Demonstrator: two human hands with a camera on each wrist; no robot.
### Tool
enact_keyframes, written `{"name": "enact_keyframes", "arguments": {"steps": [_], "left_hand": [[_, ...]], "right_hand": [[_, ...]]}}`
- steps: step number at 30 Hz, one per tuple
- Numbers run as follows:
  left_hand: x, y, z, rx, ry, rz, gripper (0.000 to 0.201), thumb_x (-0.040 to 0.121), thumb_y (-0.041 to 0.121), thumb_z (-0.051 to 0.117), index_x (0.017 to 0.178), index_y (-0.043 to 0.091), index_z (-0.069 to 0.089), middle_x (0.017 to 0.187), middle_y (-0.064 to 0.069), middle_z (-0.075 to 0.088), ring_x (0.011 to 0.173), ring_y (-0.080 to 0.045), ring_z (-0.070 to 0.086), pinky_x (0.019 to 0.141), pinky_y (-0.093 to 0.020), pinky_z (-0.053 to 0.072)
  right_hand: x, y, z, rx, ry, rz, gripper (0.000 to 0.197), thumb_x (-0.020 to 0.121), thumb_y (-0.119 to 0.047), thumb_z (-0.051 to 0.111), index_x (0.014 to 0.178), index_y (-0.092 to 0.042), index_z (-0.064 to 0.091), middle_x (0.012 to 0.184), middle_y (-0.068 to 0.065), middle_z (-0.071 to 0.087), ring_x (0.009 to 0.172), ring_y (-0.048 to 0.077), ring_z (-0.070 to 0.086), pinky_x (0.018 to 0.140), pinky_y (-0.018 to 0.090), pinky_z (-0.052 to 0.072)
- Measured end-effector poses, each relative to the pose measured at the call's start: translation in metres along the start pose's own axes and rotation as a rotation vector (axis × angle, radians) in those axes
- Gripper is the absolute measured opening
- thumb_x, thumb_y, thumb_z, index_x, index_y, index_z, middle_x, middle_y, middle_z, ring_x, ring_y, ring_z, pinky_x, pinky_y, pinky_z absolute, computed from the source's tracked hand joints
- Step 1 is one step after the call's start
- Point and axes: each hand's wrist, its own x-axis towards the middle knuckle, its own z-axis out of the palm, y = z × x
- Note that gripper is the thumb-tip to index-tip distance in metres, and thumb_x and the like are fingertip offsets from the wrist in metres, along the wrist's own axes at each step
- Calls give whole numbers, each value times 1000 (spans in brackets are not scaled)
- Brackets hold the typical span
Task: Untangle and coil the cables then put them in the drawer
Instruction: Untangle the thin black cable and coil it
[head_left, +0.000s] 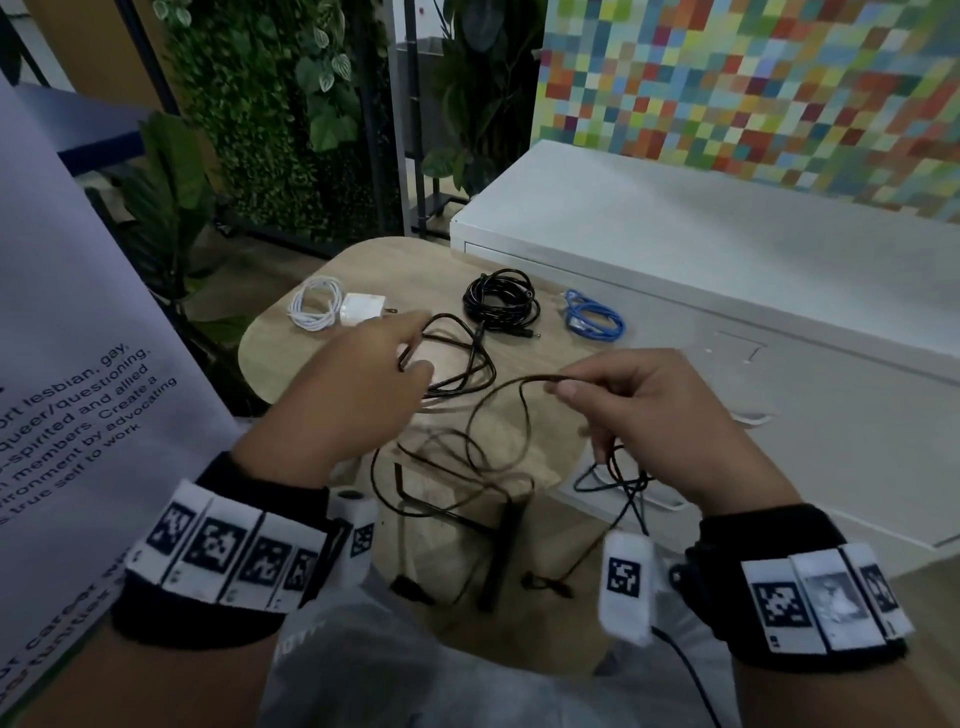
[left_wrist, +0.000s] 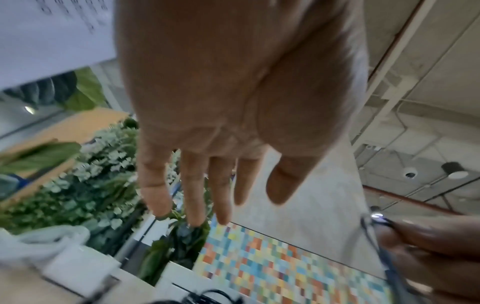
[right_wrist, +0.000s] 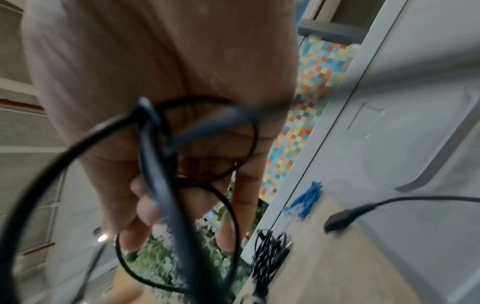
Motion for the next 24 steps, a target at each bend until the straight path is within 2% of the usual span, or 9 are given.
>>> {"name": "enact_keyframes", "arguments": {"steps": [2, 4, 6, 8, 10, 12, 16, 19, 24], "left_hand": [[-9, 22, 11, -186, -33, 94, 53, 97, 31, 56, 150, 33, 51, 136, 15, 63, 124, -7, 58, 108, -30, 43], [-17, 44, 20, -395, -180, 168, 54, 96, 45, 51, 148, 33, 54, 131, 18, 67, 120, 0, 61, 109, -33, 46], [-20, 54, 27, -461, -287, 225, 39, 102, 47, 51, 132, 28, 67, 109, 15, 74, 93, 2, 68, 92, -34, 55], [-19, 53, 27, -411, -276, 261, 28, 105, 42, 54, 110, 26, 75, 79, 9, 69, 68, 2, 58, 70, -29, 49], [-16, 47, 21, -300, -252, 252, 30, 100, 49, 61, 91, 27, 79, 60, 6, 55, 55, -2, 46, 57, -28, 39], [-14, 38, 14, -253, -187, 199, 34, 94, 50, 69, 75, 23, 78, 51, 9, 47, 48, -5, 39, 50, -24, 34], [-11, 24, 11, -296, -17, 163, 41, 92, 42, 74, 61, 18, 64, 48, 12, 44, 47, -5, 38, 47, -20, 32], [-11, 21, 14, -294, -27, 162, 42, 96, 42, 66, 62, 19, 55, 49, 13, 43, 48, -4, 37, 49, -21, 32], [-15, 25, 13, -466, 28, 129, 46, 101, 39, 62, 61, 21, 48, 54, 12, 34, 50, -6, 30, 47, -21, 29]], "right_hand": [[1, -5, 14, 15, -57, -18, 9, 91, -15, 77, 87, -21, 83, 58, 20, 61, 49, 26, 54, 52, 41, 47], [3, -11, 25, 19, -112, -60, 13, 91, -13, 75, 85, -22, 82, 57, 22, 58, 50, 24, 50, 52, 33, 41], [4, -14, 30, 30, -134, -96, 16, 89, -5, 71, 83, -17, 79, 61, 16, 63, 52, 18, 52, 54, 31, 42], [4, -12, 29, 93, -132, -88, 13, 87, 0, 71, 85, -12, 76, 64, 5, 66, 54, 10, 54, 56, 28, 44], [2, -5, 23, 154, -161, -38, 6, 89, -4, 76, 90, -10, 73, 64, 9, 60, 56, 18, 51, 57, 31, 43], [-1, 3, 13, 171, -241, 16, 13, 88, -7, 78, 98, -13, 73, 61, 6, 58, 56, 22, 52, 58, 33, 46], [0, 9, 3, 224, -320, 33, 26, 89, 8, 71, 107, -10, 73, 71, -1, 67, 67, 12, 64, 70, 22, 53], [3, 10, 7, 318, -229, -13, 29, 90, 13, 64, 109, -6, 74, 80, 7, 70, 70, 19, 66, 72, 26, 56], [4, 10, 12, 389, -220, -14, 23, 85, -3, 63, 105, -11, 72, 81, 14, 69, 63, 21, 54, 63, 28, 50]]}}
